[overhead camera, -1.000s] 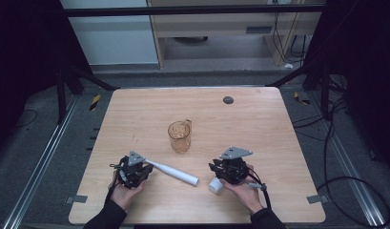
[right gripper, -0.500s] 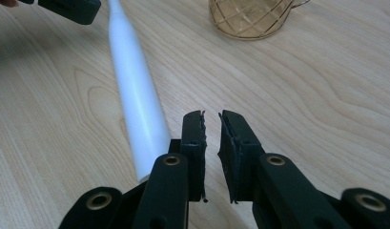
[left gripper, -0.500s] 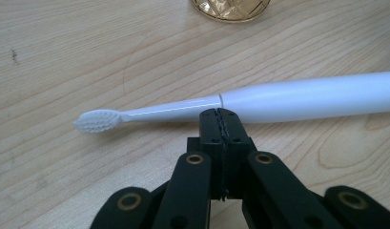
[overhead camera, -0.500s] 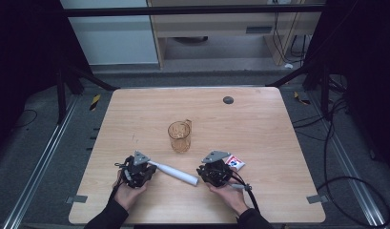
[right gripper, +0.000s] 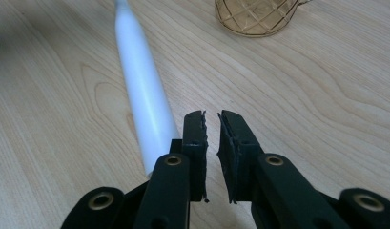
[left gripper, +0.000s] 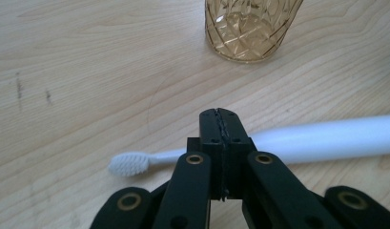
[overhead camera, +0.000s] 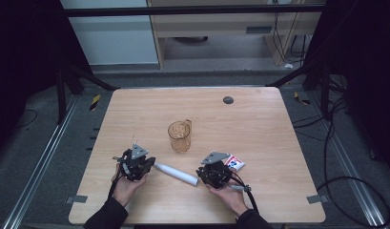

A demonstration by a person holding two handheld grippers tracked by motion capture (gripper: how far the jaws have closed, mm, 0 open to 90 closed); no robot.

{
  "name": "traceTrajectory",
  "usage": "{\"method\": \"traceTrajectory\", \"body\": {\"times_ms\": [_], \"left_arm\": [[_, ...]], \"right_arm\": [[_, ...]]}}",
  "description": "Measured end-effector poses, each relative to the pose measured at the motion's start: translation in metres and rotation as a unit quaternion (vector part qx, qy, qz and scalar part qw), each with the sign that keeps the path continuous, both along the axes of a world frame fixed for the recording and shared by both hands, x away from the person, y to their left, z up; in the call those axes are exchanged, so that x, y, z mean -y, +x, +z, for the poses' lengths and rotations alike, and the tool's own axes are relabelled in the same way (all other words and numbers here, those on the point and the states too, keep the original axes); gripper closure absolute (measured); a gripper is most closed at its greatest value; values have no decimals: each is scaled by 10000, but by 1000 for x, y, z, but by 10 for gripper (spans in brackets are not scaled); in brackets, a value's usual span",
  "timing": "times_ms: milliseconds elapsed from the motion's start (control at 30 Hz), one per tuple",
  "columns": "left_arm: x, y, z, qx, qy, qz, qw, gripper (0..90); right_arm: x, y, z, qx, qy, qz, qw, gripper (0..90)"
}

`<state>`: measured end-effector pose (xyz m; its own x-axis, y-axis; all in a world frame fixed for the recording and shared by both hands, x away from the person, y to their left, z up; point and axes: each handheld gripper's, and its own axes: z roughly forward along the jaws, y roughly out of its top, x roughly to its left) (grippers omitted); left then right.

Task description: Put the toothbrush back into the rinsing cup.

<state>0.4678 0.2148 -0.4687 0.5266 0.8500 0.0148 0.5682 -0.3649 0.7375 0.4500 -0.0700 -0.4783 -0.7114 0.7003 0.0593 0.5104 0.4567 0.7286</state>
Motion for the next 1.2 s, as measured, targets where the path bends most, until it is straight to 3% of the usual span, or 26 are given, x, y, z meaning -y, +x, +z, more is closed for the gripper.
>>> {"method": "traceTrajectory", "body": {"times_ms": [233,400,567,833,1200], "left_arm": [[9,18,-1,63,123,-115,9998,895],[5,23,-4,-45,124,-89,9999,895],[3,22,-3,-64,98,-41,9999,895],[7,19,-4,-74,239,-98,9996,895],[-5,15,4,2,64,42,10000,895]], "right_arm": [[1,-2,1,-15,26,48,10000,813],[2,-2,0,-36,19,61,10000,814],[0,0,-2,-7,-5,27,10000,814],[-4,2,-6,-96,-71,66,9999,820],[-8,-2,-7,-155,-81,151,9997,820]]}}
